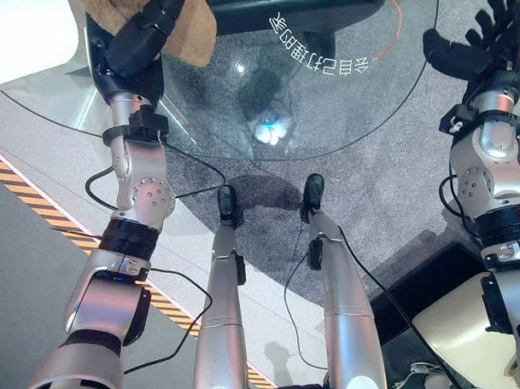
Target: Wipe the table with a cloth and put it in the basket.
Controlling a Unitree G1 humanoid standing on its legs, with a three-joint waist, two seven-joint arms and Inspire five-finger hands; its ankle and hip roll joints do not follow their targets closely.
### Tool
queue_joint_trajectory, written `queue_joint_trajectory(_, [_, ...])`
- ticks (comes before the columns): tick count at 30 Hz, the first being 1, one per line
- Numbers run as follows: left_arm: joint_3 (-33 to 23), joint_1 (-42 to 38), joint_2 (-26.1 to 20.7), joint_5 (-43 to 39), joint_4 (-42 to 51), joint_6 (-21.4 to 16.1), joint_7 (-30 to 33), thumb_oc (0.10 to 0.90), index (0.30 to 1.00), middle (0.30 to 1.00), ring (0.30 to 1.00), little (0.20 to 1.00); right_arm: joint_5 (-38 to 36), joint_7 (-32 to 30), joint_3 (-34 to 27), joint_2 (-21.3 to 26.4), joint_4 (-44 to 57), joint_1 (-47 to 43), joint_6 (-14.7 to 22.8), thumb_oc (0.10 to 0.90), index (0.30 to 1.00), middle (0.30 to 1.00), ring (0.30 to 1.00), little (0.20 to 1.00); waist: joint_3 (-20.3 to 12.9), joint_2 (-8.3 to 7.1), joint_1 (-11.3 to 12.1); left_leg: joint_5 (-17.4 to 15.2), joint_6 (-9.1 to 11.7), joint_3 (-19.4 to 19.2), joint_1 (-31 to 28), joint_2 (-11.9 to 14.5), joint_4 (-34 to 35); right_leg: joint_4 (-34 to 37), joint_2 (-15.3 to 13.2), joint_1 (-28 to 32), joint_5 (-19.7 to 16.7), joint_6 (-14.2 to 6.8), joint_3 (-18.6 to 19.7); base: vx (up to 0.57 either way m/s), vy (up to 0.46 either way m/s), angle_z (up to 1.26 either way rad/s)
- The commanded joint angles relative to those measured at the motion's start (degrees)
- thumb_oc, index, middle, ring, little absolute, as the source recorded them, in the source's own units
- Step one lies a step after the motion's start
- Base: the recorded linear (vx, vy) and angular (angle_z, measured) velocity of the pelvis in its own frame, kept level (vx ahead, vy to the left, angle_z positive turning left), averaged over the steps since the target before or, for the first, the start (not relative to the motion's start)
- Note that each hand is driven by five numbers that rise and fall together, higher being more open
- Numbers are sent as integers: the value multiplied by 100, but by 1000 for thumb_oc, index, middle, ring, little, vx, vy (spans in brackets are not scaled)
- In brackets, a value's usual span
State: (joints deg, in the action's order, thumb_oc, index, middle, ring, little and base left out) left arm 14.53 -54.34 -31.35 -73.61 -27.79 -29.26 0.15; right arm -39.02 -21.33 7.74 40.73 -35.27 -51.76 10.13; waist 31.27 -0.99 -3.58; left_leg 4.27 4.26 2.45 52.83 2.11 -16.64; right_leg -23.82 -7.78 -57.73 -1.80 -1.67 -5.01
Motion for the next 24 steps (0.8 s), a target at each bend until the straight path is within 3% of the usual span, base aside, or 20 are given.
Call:
queue_joint_trajectory(1, [-624, -666, -324, -48, 343, -843, -622, 100, 300, 300, 300, 200, -339, 211, -398, 469, 128, 93, 697, 800, 900, 900, 900, 900, -148, 132, -15, -369, -155, -281, -23, 97, -563, -221, 243, 465, 313, -166, 230, 8, 0, -4])
queue_joint_trajectory(9, [-792, -725, -561, -4, 64, -827, -628, 100, 300, 300, 300, 200, -781, 750, -502, 355, -696, 639, 883, 800, 900, 900, 900, 900, -148, 107, 53, -419, -167, -192, 76, 97, -771, -404, 218, 459, 454, -99, 144, 4, -31, 1])
queue_joint_trajectory(24, [-1119, -966, -1225, 22, -518, -925, 71, 100, 300, 300, 300, 200, -694, 1152, -494, 207, -1497, 1081, 861, 800, 900, 900, 900, 900, -148, 170, 92, -401, -153, -192, 213, 155, -838, -538, 244, 362, 596, 4, 161, 0, 0, 0])
